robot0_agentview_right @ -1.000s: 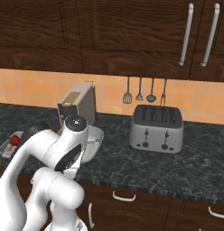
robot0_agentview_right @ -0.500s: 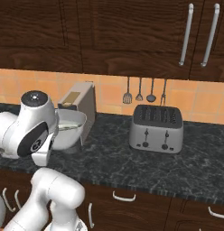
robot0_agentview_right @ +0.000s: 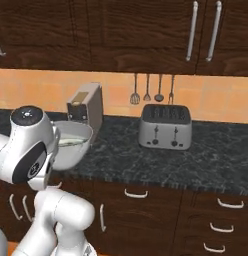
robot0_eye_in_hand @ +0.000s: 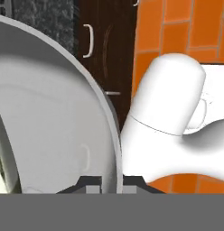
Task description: Take the meat container that has the fish and place it on the second highest rack of the freezer. Then take the vegetable container that has the bell pepper and mushroom and place it on the highest rack of the freezer.
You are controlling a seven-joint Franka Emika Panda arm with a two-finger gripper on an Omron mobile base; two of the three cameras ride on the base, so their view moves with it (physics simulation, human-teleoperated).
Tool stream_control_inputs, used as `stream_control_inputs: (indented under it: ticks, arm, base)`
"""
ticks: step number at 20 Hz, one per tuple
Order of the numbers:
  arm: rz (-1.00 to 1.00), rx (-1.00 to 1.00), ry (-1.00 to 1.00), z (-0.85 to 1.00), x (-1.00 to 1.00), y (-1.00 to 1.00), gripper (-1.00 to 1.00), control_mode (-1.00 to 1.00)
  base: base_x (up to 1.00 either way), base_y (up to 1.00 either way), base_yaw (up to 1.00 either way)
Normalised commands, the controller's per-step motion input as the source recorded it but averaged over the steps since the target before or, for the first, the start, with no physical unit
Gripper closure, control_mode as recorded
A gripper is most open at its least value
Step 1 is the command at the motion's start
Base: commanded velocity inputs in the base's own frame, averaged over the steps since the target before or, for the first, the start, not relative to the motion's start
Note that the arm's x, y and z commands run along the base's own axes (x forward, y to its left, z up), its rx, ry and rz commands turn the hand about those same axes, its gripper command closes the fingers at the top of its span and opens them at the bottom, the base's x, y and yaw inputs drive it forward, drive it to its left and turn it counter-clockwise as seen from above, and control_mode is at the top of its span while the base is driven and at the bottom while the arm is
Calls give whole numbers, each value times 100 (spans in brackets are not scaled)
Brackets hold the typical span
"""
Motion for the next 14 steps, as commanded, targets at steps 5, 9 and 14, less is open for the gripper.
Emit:
stream_control_inputs:
  ticks: [5, 9, 14]
  arm:
    - [0, 0, 0, 0, 0, 0, 100, 100]
    - [0, 0, 0, 0, 0, 0, 100, 100]
    - [0, 0, 0, 0, 0, 0, 100, 100]
  base:
    - [-66, 17, -50]
    - [-33, 20, -83]
    - [-34, 2, -91]
